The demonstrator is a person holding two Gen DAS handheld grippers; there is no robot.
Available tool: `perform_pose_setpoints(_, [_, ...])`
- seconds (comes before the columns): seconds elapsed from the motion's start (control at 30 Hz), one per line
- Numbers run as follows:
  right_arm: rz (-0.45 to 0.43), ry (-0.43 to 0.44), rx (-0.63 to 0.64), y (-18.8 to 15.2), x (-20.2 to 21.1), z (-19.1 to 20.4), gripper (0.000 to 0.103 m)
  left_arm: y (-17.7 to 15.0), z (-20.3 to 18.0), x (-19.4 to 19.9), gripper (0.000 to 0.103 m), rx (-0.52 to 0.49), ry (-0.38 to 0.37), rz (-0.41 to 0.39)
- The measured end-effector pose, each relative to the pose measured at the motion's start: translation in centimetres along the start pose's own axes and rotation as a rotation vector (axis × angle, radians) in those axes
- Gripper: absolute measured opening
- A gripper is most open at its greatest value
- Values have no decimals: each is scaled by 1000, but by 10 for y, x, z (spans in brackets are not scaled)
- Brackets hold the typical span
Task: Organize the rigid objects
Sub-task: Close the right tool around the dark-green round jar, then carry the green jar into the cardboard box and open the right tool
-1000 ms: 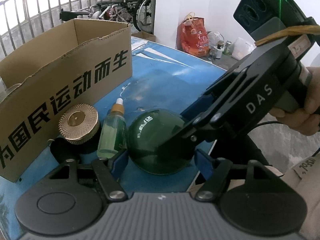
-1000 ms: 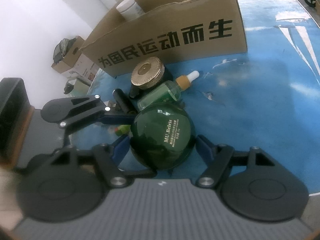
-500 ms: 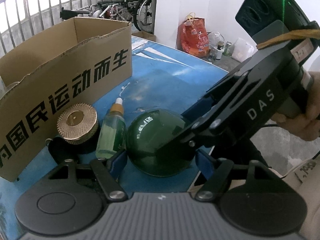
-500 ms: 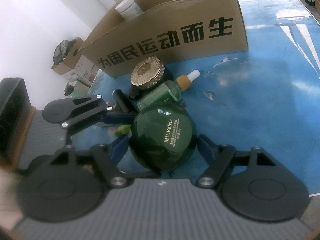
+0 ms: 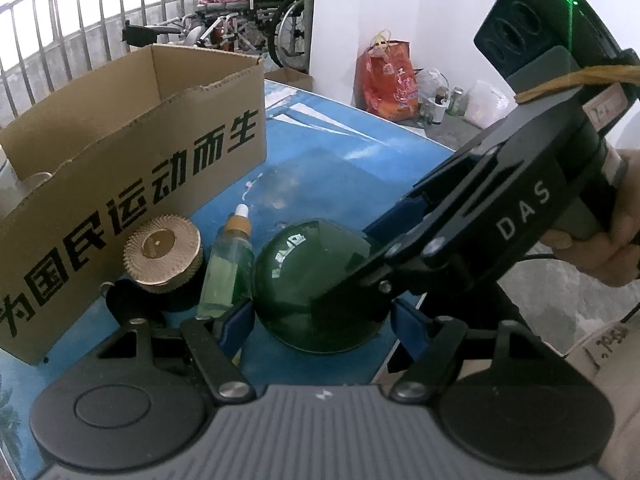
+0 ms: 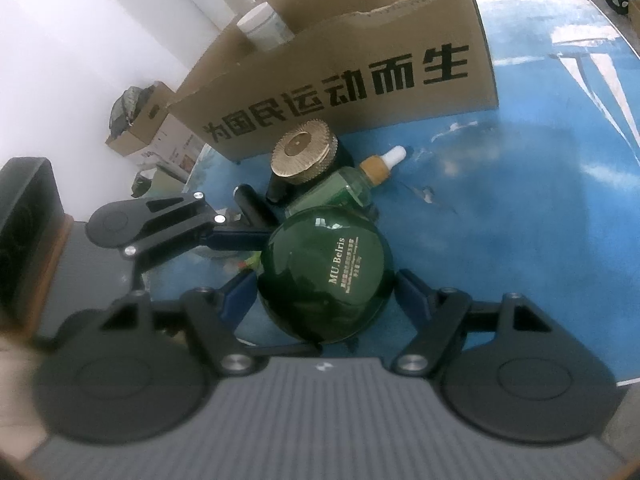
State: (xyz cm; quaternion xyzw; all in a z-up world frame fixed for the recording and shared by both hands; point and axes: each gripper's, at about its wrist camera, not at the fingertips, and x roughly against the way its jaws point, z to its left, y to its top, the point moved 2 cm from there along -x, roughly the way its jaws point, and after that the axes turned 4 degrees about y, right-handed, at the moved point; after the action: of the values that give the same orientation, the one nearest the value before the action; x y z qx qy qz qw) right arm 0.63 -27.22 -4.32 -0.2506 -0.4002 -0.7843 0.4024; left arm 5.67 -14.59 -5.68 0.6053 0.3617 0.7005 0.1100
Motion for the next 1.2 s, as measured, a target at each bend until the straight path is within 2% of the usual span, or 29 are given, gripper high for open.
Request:
perform_pose_setpoints(0.3, [-37, 1, 52, 3, 12, 13, 75, 5, -3, 18, 76, 7, 36, -42])
perform_pose_setpoints(0.5, [-109, -2, 128, 14, 31, 37, 75, 18, 0, 53, 76, 12, 91, -144])
perform_pose_setpoints(0.7, [-217, 8, 255, 49, 59, 73, 75, 50, 16, 98, 76, 3, 188, -271])
perform_pose_setpoints(0.83, [-271, 8, 344, 86, 70, 93, 75, 78, 32, 110, 76, -5, 240, -316])
perform_pose_setpoints(0.9, [-280, -1, 383, 107, 70, 98, 75, 93, 41, 106, 76, 5, 247, -317])
perform_pose_setpoints(1.0, [-256, -4, 389, 141, 62, 91, 75, 113, 64, 87, 76, 57, 213, -278])
perform_pose_setpoints(1.2, [-92, 1, 280, 205, 16, 49, 75, 135, 119, 29, 76, 165, 111, -120])
